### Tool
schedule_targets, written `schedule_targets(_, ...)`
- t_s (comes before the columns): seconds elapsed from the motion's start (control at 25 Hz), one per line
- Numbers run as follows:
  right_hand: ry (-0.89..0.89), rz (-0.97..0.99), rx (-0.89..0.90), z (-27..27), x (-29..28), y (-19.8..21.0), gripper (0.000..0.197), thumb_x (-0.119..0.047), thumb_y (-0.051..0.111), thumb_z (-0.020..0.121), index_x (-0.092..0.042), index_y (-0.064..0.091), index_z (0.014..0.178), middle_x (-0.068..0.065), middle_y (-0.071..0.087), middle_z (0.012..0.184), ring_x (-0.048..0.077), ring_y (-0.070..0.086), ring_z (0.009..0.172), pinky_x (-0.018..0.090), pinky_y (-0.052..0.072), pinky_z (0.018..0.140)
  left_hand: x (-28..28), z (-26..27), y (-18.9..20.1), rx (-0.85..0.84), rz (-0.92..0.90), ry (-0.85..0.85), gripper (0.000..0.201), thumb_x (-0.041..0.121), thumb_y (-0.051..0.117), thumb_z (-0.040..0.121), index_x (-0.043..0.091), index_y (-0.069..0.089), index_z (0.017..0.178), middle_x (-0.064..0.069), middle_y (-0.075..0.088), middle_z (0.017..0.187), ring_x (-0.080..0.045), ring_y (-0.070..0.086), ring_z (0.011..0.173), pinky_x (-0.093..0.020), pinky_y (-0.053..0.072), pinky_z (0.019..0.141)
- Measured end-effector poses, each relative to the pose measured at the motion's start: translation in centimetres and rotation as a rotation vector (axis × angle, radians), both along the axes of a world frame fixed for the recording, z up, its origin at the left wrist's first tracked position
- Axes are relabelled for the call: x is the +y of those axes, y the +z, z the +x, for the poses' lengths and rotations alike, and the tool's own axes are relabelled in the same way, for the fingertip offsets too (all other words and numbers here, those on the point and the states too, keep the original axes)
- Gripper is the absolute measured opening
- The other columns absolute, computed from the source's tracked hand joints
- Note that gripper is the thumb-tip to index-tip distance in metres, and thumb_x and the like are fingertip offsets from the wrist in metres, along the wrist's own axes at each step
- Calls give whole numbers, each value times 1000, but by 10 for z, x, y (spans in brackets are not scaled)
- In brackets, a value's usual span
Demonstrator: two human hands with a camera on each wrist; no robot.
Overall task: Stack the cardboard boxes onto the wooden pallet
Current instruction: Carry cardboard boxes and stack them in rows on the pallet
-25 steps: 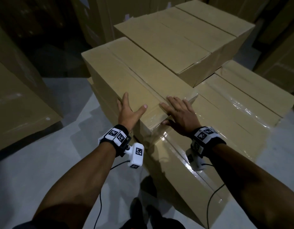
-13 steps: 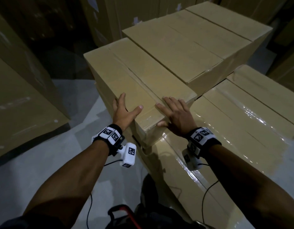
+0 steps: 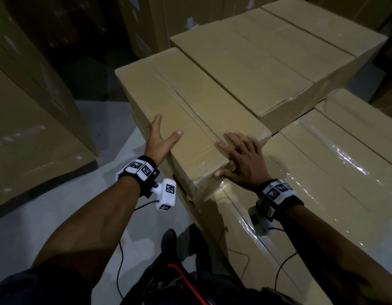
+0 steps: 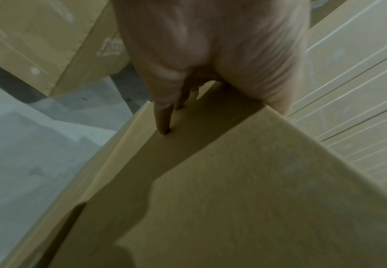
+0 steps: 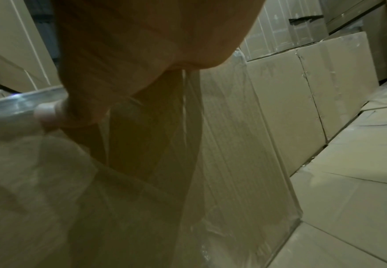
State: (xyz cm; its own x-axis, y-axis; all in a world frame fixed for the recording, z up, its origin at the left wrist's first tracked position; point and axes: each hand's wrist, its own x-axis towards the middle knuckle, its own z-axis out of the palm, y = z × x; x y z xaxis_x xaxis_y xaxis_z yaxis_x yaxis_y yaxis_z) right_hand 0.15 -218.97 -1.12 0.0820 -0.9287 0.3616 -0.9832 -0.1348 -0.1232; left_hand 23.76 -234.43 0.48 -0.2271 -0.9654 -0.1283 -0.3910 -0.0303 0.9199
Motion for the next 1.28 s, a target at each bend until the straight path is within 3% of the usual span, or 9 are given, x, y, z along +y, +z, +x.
schedule_targets(0.12, -21, 5, -4, 4, -11, 0, 88, -87, 28, 83, -25, 47, 143, 10, 44, 152, 33, 39, 138, 50, 25, 113, -13, 4, -5, 0, 13, 4, 90, 55, 72, 79, 39, 23, 153, 4, 14, 164, -18, 15, 151, -48, 22, 121)
schedule_targets(0.4, -43, 22, -40, 12, -36, 6, 90, -88, 25, 82, -27, 42, 145, 12, 45, 152, 33, 41, 139, 50, 23, 114, -40, 10, -4, 29, 19, -9, 94, 61, 72, 75, 41, 23, 153, 2, 11, 166, -18, 13, 151, -48, 22, 121)
schedule_targets(0.8, -45, 17, -41, 15, -55, 7, 93, -91, 24, 79, -27, 44, 145, 12, 45, 152, 35, 40, 140, 51, 21, 115, -57, 14, -5, 44, 16, -4, 88, 54, 73, 80, 41, 25, 152, 3, 12, 166, -18, 13, 152, -49, 22, 121)
schedule_targets(1.04, -62, 63, -25, 14, -62, 11, 99, -92, 22, 76, -27, 47, 146, 11, 44, 153, 34, 39, 141, 50, 19, 116, -62, 14, -2, 46, 14, 8, 90, 59, 72, 76, 42, 27, 152, 1, 14, 165, -18, 17, 151, -49, 24, 120)
schedule_targets(1.28, -79, 56, -45, 14, -66, 15, 100, -93, 24, 74, -26, 51, 144, 11, 46, 151, 32, 40, 140, 52, 22, 115, -67, 11, 2, 49, -3, 25, 83, 49, 72, 82, 39, 28, 152, 1, 15, 165, -20, 22, 149, -44, 26, 119)
